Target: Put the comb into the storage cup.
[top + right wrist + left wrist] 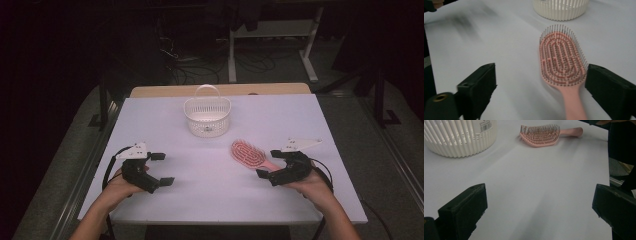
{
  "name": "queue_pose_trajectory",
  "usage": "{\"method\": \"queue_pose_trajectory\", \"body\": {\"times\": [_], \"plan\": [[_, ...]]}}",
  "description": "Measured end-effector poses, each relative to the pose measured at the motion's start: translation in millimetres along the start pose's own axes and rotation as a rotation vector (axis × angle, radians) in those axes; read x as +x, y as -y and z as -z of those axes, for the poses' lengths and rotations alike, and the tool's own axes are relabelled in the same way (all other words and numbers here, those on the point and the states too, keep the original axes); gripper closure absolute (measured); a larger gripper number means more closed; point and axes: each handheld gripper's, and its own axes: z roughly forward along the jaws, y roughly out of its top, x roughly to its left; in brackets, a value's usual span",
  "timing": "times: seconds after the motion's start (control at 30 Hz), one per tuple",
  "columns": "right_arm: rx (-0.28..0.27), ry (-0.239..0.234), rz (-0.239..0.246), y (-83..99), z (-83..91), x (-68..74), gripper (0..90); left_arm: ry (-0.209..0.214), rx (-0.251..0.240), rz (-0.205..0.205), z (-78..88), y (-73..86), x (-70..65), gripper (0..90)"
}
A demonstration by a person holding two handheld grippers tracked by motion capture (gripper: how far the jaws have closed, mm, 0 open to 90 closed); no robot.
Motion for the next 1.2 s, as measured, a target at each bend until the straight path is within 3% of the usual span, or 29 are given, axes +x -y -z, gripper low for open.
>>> {"method": "queue_pose_trajectory", "body": {"times": [0.13,0.5,0.67,1.2], "plan": [[-0.005,-0.007,0.005,5.2,-3.5,5.6,0.2,-0.001,-0.001,-0.005,0.4,-0.3,-0.2,0.0],[0.023,-0.015,0.035,8.9,-7.0,7.4,0.0,0.009,-0.005,0.007,-2.8,-0.7,1.5,0.0],[0.033,-0.020,0.039,9.4,-7.5,7.9,0.0,0.005,0.005,-0.013,-4.9,0.1,1.1,0.0],[0.005,-0.030,0.039,0.7,0.6,6.5,0.0,0.005,-0.006,-0.004,-5.0,-0.1,1.3,0.0]]}}
